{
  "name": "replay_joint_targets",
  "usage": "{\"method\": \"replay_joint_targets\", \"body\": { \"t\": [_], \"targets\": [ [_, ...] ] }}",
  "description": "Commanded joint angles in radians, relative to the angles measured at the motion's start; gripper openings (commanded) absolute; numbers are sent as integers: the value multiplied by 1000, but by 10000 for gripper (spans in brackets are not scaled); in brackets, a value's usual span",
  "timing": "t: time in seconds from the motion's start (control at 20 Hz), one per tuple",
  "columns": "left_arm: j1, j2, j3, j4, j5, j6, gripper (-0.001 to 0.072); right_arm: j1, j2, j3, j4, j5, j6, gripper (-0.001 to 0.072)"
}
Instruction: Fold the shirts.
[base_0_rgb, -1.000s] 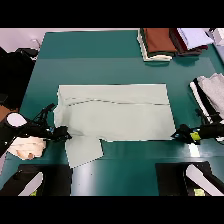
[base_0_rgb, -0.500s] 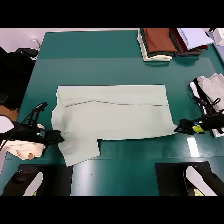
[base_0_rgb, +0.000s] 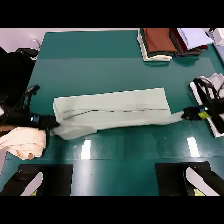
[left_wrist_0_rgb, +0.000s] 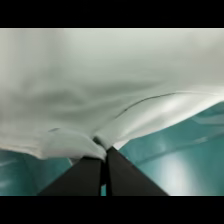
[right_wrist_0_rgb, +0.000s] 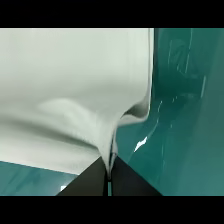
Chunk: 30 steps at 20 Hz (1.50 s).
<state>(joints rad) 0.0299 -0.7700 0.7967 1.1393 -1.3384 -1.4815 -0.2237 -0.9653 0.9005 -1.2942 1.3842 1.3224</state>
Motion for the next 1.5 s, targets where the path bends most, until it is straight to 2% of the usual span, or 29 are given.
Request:
{"method": "replay_joint_targets", "body": {
  "t": [0.0,0.2,0.4,0.45,0.5,0.55,0.6,0.7,0.8,0.85,0.9,0.95,1.1,1.2,1.25,1.4,1.45],
  "targets": [
    [1,-208,144,100,146,43,25,93,-196,166,-8,-81,30,16],
    [1,-406,269,126,257,43,26,130,-400,352,-7,-111,61,17],
    [1,-505,290,95,417,43,29,127,-554,490,50,-111,66,19],
    [1,-513,290,95,449,42,181,119,-582,514,87,-115,64,58],
    [1,-514,290,93,478,16,447,105,-605,535,141,-129,50,232],
    [1,-512,293,93,497,-20,497,92,-622,550,203,-138,30,326],
    [1,-512,303,92,494,-23,497,74,-634,562,261,-140,5,368],
    [1,-511,334,91,437,-21,496,29,-637,555,319,-120,-31,462],
    [1,-511,356,87,365,-21,495,-33,-637,525,335,-66,-61,462],
    [1,-511,356,78,349,-21,382,-68,-637,496,335,-39,-76,478],
    [1,-511,356,65,334,-19,121,-104,-637,462,335,-30,-78,578],
    [1,-511,355,43,325,-8,35,-137,-638,423,335,-31,-79,592],
    [-44,-513,355,-19,308,21,26,-229,-682,321,408,1,-126,586],
    [-116,-516,355,-19,317,23,26,-247,-721,272,496,13,-164,546],
    [-153,-520,355,-19,332,21,26,-240,-734,254,533,3,-186,509],
    [-257,-549,356,-22,383,-23,26,-161,-768,249,569,-27,-206,505],
    [-287,-564,356,-22,397,-38,26,-122,-772,249,570,-52,-207,471]
  ]
}}
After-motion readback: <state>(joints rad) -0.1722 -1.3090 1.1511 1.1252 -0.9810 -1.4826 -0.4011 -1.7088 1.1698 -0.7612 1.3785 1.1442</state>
